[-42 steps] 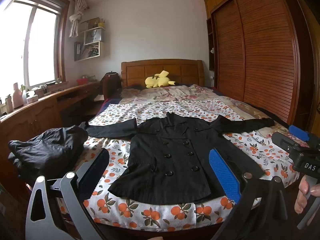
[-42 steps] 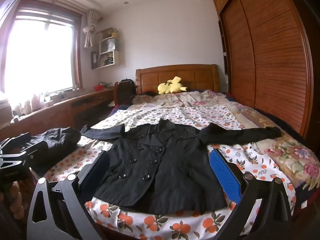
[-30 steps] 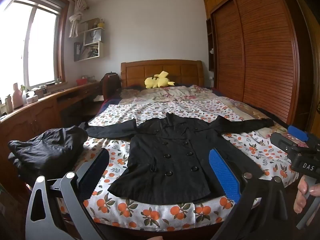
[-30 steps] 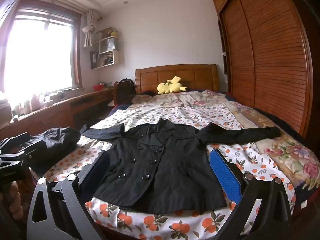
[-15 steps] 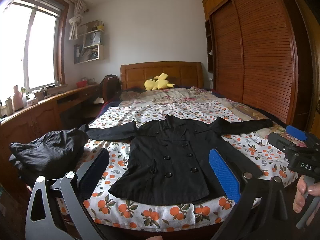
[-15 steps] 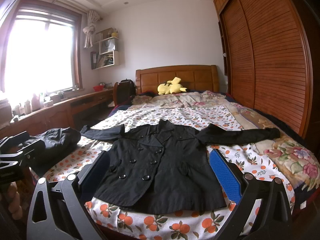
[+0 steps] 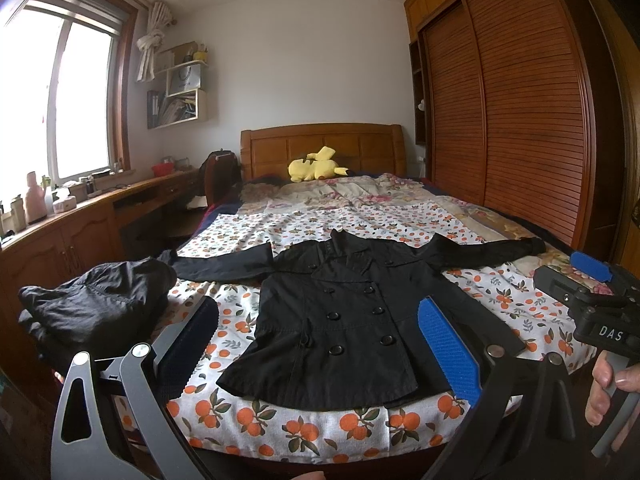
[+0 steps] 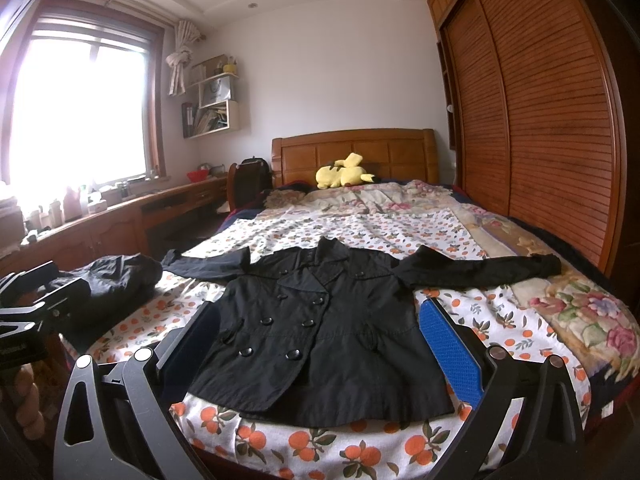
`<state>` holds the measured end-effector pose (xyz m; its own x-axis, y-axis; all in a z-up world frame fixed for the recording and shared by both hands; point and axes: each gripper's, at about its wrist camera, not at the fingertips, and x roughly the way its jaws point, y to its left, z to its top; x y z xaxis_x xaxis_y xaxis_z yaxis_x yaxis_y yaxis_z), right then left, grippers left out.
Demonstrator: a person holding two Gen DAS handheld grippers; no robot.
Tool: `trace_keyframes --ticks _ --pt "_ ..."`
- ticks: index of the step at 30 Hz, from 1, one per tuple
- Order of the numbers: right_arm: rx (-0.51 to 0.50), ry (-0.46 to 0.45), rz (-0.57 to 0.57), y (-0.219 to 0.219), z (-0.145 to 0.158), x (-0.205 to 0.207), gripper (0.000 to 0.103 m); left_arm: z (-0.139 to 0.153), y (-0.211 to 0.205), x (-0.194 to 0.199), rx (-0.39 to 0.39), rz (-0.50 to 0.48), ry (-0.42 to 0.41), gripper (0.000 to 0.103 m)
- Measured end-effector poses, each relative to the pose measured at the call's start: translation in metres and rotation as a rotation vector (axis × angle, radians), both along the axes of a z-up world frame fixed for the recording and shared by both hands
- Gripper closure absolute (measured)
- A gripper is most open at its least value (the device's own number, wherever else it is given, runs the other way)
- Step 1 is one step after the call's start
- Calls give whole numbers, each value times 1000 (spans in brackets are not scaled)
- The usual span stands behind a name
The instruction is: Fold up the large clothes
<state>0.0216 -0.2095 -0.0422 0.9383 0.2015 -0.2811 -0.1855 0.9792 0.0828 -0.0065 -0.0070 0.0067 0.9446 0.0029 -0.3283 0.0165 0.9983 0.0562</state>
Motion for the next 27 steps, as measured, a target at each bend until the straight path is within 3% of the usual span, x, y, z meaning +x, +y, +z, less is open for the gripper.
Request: trace_keyframes --ticks 27 --pt "0 0 0 1 3 0 6 1 -3 1 -1 -1 5 2"
